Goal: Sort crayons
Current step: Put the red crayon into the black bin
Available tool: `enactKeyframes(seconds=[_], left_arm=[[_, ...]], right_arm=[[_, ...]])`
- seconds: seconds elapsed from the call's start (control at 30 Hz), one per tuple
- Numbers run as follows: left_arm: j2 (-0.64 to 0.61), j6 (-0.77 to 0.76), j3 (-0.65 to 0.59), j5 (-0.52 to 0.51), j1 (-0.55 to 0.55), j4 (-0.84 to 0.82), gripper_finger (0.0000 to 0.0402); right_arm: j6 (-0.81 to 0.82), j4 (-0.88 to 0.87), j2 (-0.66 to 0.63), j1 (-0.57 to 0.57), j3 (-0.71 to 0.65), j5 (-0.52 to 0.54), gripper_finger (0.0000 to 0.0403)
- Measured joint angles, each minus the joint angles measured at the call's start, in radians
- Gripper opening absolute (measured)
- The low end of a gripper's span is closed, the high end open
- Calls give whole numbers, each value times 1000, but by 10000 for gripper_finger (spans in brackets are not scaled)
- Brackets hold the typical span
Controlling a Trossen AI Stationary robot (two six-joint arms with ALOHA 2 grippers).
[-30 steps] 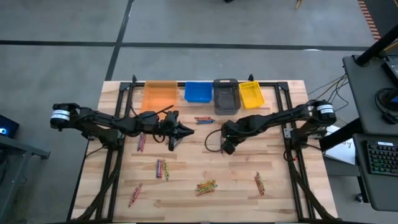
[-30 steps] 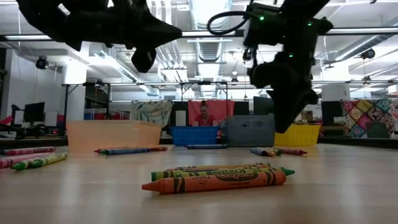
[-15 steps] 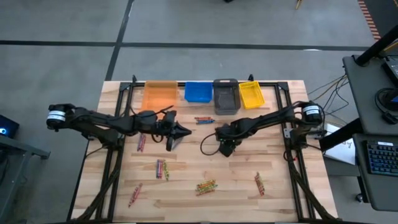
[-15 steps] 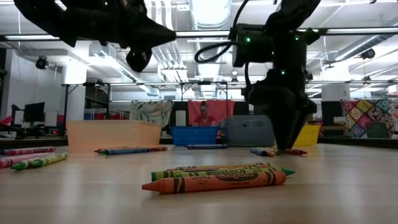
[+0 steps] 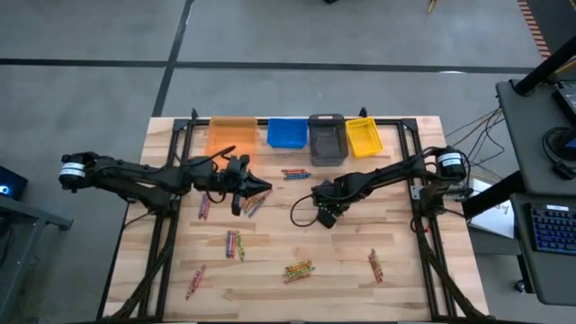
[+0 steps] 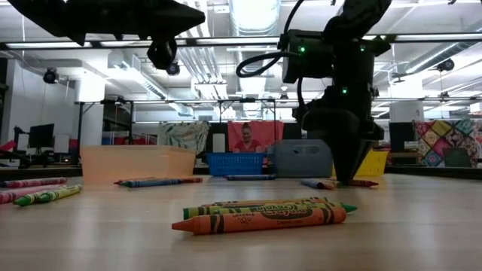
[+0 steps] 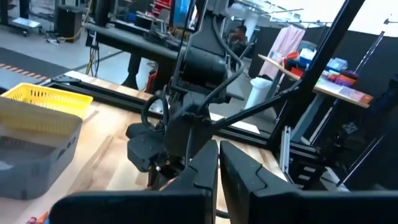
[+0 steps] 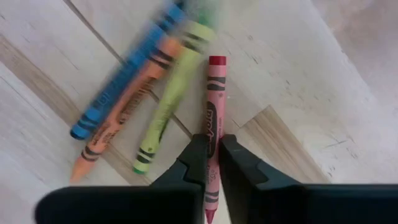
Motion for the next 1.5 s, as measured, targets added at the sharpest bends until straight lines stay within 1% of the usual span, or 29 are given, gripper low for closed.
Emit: enactKeyframes(seconds=[0.2, 0.37, 0.53, 0.7, 0.8, 0.9, 1.03, 1.17, 1.27, 1.33, 1.43, 1.5], left_arm=[[-17, 10, 0, -101, 0, 0, 0], [-26, 27, 0, -105, 0, 0, 0], [-28, 52, 0, -105, 0, -14, 0], [-53, 67, -1, -131, 13, -63, 0], [-85, 91, -1, -166, 33, -125, 0], [-115, 137, -1, -184, 53, -176, 0], [-138, 186, -1, -185, 71, -213, 0], [-141, 188, -1, -185, 73, -208, 0], [-126, 178, -1, -185, 73, -196, 0], [-114, 156, -1, -185, 73, -188, 0], [-95, 133, -1, -185, 73, -172, 0], [-85, 126, -1, -185, 73, -164, 0]], right_arm=[[-35, -2, -10, -1, -4, 8, 13], [-66, -19, -67, -5, -10, 34, 11], [-99, -18, -178, -27, -8, 64, 10], [-190, 39, -309, -115, -8, 82, 10], [-276, 130, -366, -196, -7, 89, 10], [-372, 257, -389, -301, -7, 93, 10], [-475, 416, -373, -432, -7, 90, 10], [-493, 507, -318, -544, -7, 73, 10], [-467, 510, -254, -601, -8, 36, 10], [-480, 499, -208, -625, 0, -3, 10], [-485, 453, -147, -655, 46, -84, 10], [-483, 408, -119, -662, 76, -112, 10]])
